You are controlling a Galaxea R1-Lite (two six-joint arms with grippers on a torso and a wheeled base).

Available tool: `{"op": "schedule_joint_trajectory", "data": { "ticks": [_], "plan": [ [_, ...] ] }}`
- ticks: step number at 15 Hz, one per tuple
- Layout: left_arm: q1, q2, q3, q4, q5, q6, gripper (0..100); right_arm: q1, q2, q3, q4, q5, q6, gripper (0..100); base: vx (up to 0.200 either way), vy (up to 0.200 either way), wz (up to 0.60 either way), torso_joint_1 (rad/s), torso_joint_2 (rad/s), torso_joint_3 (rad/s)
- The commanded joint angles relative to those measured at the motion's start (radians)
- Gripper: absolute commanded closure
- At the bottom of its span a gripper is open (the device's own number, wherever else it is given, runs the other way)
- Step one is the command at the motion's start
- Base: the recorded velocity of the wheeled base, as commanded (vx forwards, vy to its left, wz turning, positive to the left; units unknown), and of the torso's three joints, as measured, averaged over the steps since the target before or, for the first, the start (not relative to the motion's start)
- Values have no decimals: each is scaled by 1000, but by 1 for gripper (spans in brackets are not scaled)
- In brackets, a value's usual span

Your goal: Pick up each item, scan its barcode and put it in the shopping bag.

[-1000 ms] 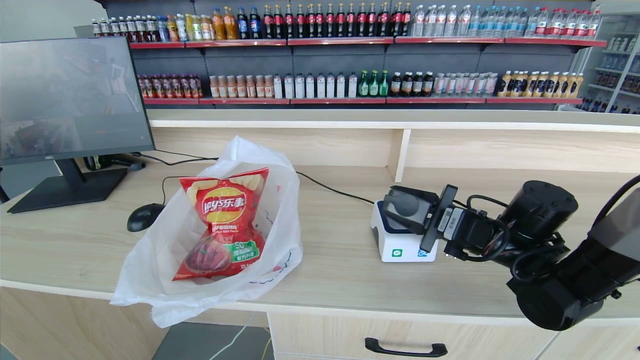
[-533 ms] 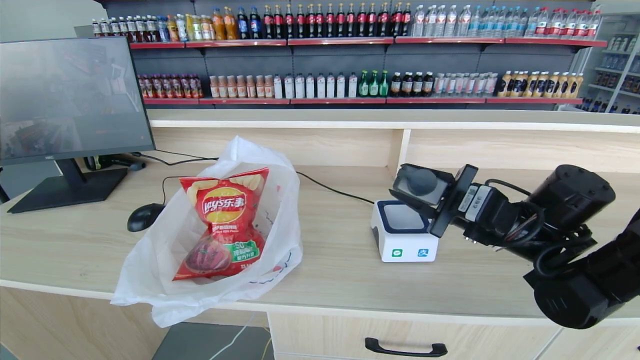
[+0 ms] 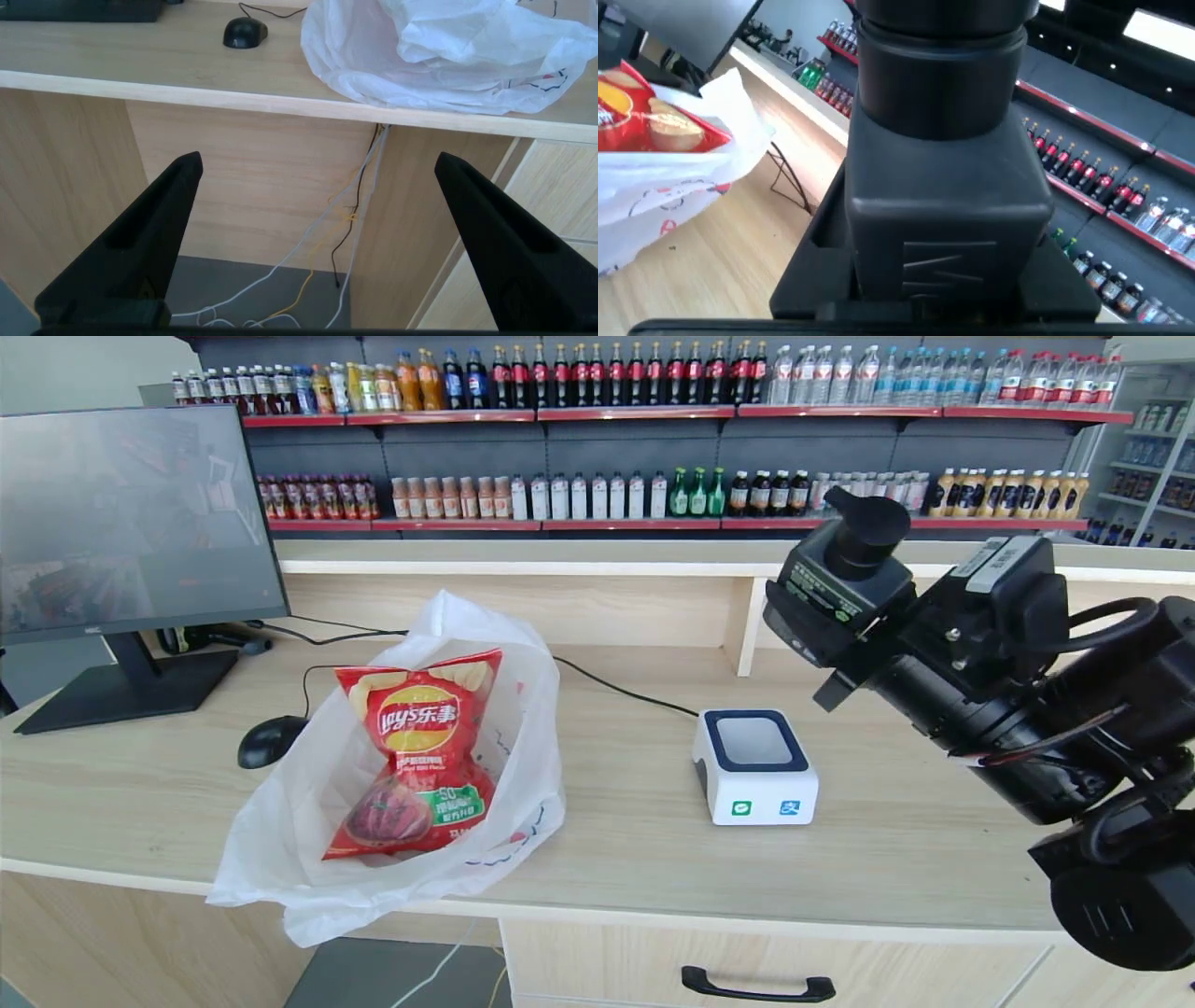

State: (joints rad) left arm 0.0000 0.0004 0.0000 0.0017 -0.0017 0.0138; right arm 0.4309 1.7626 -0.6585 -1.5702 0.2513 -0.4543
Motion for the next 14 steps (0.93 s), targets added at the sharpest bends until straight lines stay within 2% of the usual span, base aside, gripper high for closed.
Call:
{"op": "schedule_joint_trajectory", "data": {
  "ticks": [1, 3, 7, 8, 9, 12, 14],
  "plan": [
    [0, 0, 0, 0, 0, 0, 0, 17, -52, 4, -1, -63, 69, 100, 0, 0, 0, 0, 0, 0],
    [0, 0, 0, 0, 0, 0, 0, 6, -84, 19, -1, -106, 189, 100, 0, 0, 0, 0, 0, 0],
    [0, 0, 0, 0, 0, 2, 0, -7, -100, 135, -1, -227, 307, 100, 0, 0, 0, 0, 0, 0],
    [0, 0, 0, 0, 0, 0, 0, -14, -97, 126, -1, -267, 325, 100, 0, 0, 0, 0, 0, 0],
    [0, 0, 0, 0, 0, 2, 0, -17, -89, 140, -1, -276, 330, 100, 0, 0, 0, 0, 0, 0],
    [0, 0, 0, 0, 0, 2, 0, -37, -74, 123, -1, -277, 345, 100, -200, 0, 0, 7, 4, -1],
    [0, 0, 0, 0, 0, 3, 0, -43, -72, 119, -1, -277, 350, 100, 0, 0, 0, 0, 0, 0]
  ]
}}
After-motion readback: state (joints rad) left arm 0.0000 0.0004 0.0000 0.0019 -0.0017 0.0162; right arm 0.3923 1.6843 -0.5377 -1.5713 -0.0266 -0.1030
